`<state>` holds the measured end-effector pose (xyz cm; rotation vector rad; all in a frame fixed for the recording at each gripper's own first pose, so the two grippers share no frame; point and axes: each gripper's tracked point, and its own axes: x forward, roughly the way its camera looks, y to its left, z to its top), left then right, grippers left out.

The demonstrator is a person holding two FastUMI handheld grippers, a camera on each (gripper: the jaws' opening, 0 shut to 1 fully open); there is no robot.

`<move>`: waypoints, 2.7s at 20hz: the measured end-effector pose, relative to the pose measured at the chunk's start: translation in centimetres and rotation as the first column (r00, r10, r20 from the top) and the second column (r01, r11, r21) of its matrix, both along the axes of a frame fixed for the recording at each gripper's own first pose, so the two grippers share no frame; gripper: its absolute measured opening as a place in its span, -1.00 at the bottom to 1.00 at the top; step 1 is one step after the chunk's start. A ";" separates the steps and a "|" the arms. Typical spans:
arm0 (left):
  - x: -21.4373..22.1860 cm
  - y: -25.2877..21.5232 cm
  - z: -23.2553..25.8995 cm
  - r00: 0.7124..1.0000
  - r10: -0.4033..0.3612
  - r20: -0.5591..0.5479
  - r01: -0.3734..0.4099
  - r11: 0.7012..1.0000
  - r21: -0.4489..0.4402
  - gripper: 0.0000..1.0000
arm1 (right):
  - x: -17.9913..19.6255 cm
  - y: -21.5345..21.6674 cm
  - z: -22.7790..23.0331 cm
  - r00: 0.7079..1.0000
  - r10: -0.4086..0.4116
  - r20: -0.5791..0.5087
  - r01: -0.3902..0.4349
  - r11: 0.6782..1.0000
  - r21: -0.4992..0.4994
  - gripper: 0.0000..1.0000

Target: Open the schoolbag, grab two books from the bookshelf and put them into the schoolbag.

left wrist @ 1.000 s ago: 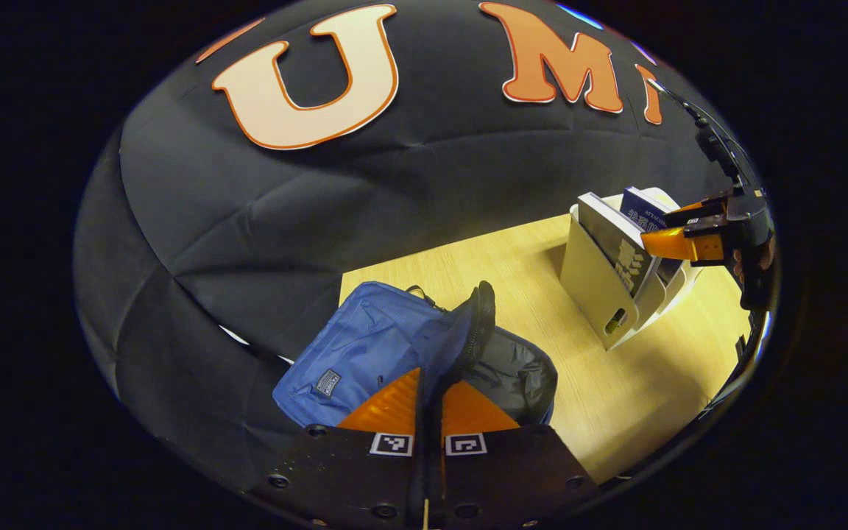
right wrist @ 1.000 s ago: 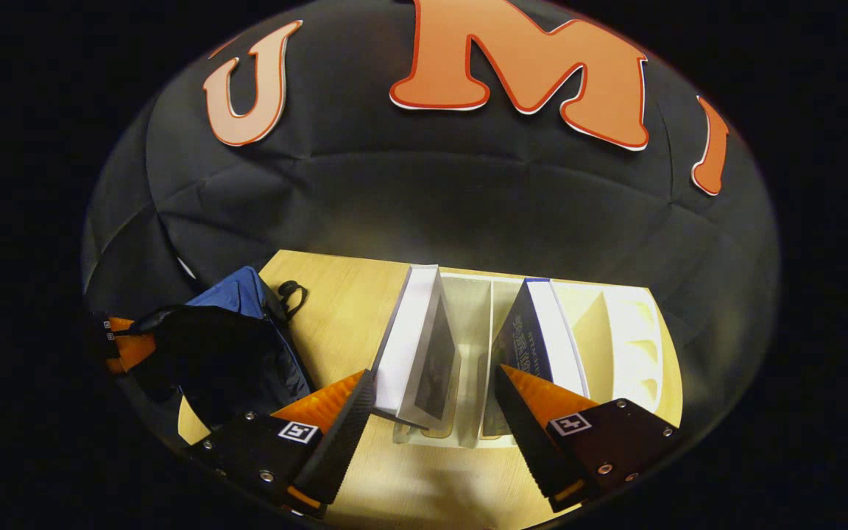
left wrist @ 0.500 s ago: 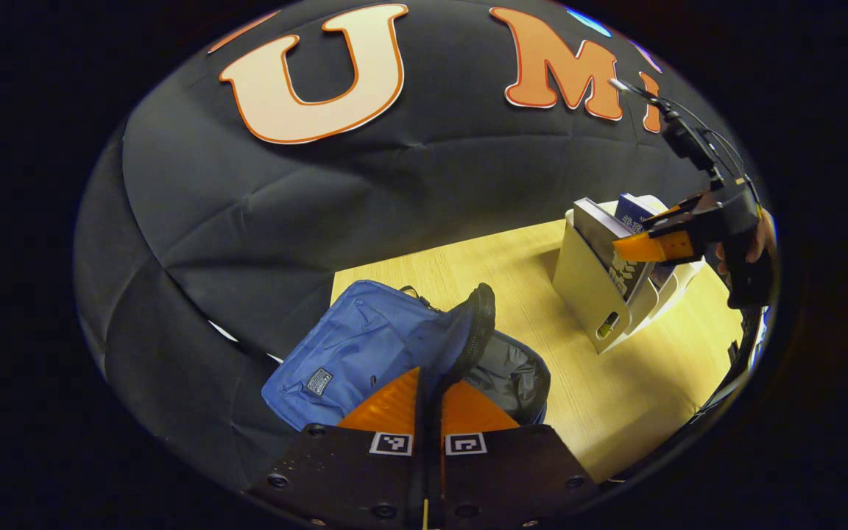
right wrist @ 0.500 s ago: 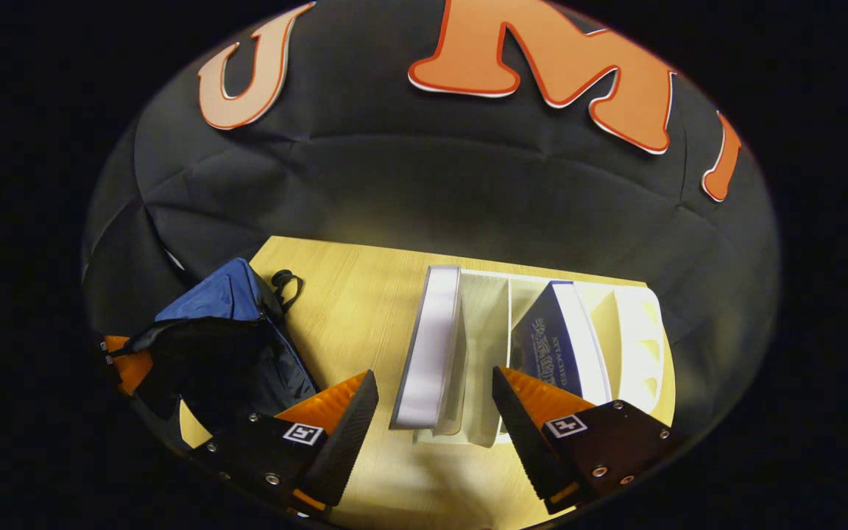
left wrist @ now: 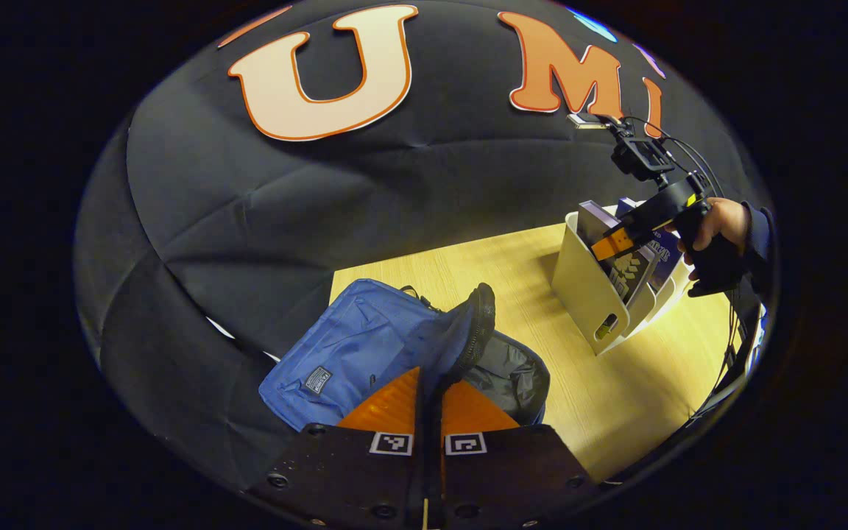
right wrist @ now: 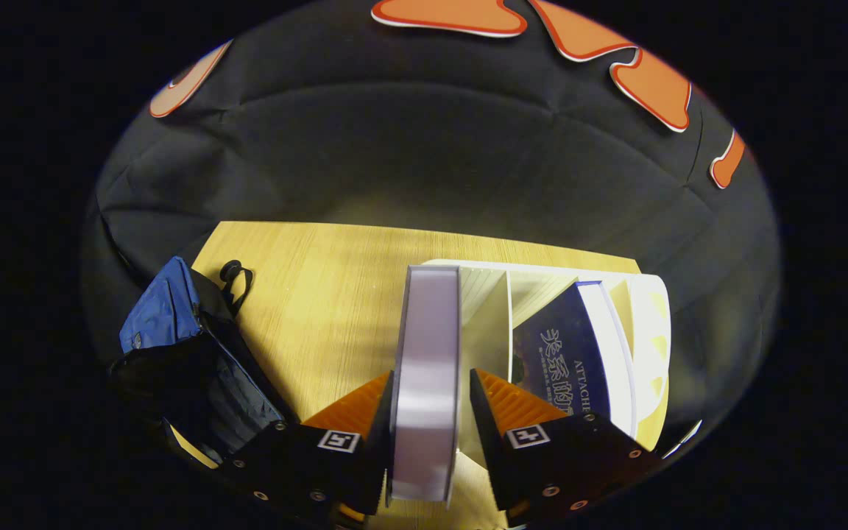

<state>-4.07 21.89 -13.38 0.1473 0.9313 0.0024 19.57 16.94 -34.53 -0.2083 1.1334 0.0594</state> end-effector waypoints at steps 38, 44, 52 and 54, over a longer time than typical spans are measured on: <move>2.3 1.6 0.6 0.996 -0.077 -0.043 0.078 0.997 0.016 -0.96 | -17.6 7.9 13.7 0.948 -0.283 -0.145 0.281 0.533 0.798 -0.26; 2.7 2.3 0.8 0.995 -0.077 -0.064 0.079 0.996 0.033 -0.99 | -16.7 14.8 8.9 0.942 -0.293 -0.165 0.296 0.491 0.820 -0.26; 3.5 1.7 0.0 0.994 -0.070 -0.085 0.073 0.997 0.030 -0.99 | -16.2 20.7 1.8 0.891 -0.359 -0.279 0.421 0.417 0.806 -0.27; 3.4 1.3 -0.4 0.993 -0.067 -0.096 0.069 0.997 0.017 -0.98 | -15.4 21.8 0.9 0.879 -0.388 -0.277 0.430 0.393 0.813 -0.26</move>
